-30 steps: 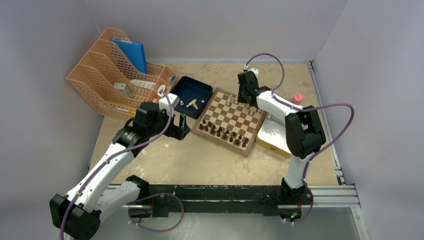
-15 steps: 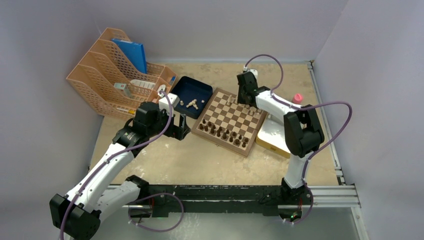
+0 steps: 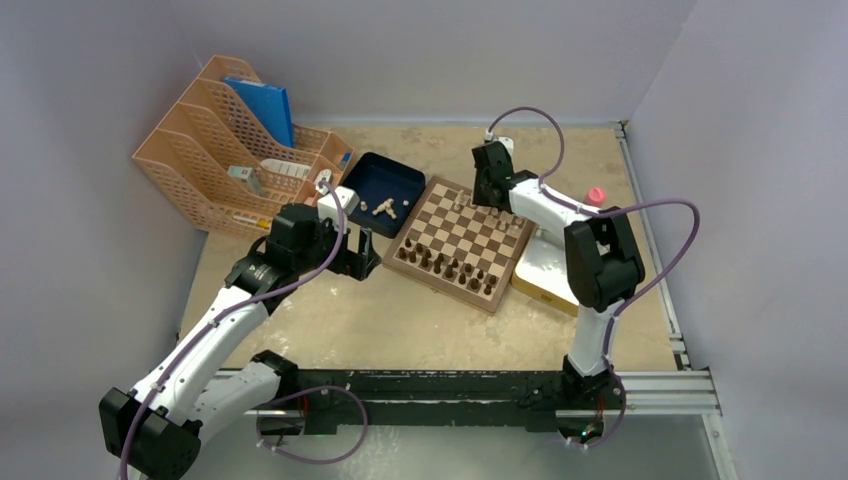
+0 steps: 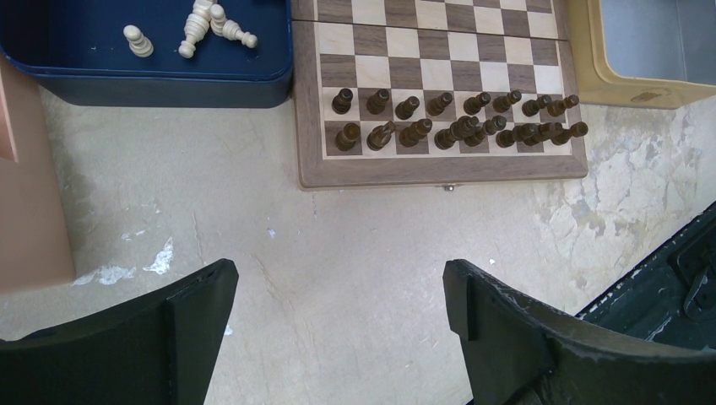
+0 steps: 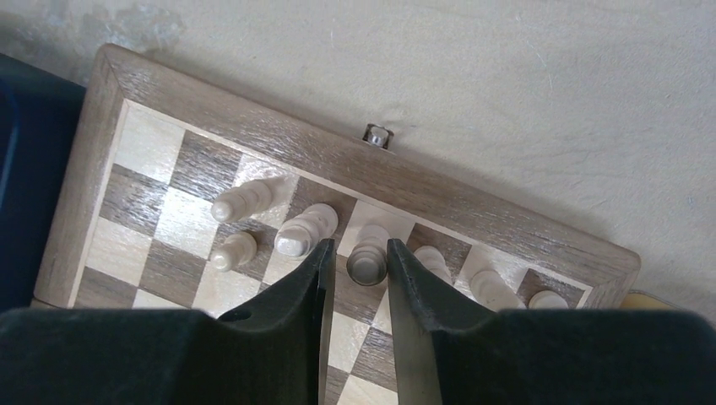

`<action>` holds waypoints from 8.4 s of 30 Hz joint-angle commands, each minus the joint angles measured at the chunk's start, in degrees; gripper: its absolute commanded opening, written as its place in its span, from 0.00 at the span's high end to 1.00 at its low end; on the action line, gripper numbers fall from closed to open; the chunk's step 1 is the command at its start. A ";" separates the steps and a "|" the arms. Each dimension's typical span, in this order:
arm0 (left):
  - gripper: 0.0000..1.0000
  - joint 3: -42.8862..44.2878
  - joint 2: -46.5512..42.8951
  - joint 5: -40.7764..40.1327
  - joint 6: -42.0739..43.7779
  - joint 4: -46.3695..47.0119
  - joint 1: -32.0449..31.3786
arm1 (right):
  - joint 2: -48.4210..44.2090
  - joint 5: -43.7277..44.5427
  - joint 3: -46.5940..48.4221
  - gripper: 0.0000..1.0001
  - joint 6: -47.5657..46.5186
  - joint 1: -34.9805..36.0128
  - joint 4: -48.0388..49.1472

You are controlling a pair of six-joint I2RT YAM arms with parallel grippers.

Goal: Set up the chess pieces on the board
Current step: Place the chess piece on the chessboard, then pick up the chess piece from the storage box, then place the chess piece on the chessboard, then move the chess piece to the chessboard.

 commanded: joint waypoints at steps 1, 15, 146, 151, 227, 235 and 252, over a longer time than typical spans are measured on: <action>0.07 0.27 -0.44 -0.35 0.87 2.11 -0.06 | -0.85 1.48 3.57 0.68 0.63 -0.23 -1.06; 0.11 4.96 3.53 -5.57 -4.51 -1.38 0.03 | -7.37 4.26 4.82 0.60 2.26 -0.14 -2.29; 0.84 50.29 67.07 -8.51 -6.14 4.24 -16.41 | -42.53 -5.77 -18.73 0.64 2.42 2.58 15.09; 0.79 50.78 68.09 -8.61 -5.90 4.53 -16.41 | -43.03 -5.80 -19.55 0.64 2.50 2.60 14.96; 0.22 3.48 2.20 10.99 -1.32 5.70 9.35 | -5.46 4.41 -7.66 0.86 1.35 11.53 4.33; 0.22 3.58 1.85 10.33 -1.30 5.60 9.35 | -3.41 4.22 -6.76 0.86 1.32 9.17 5.33; 0.22 3.58 1.54 11.32 -1.39 5.66 9.35 | -0.83 4.09 -5.86 0.85 0.96 6.54 6.85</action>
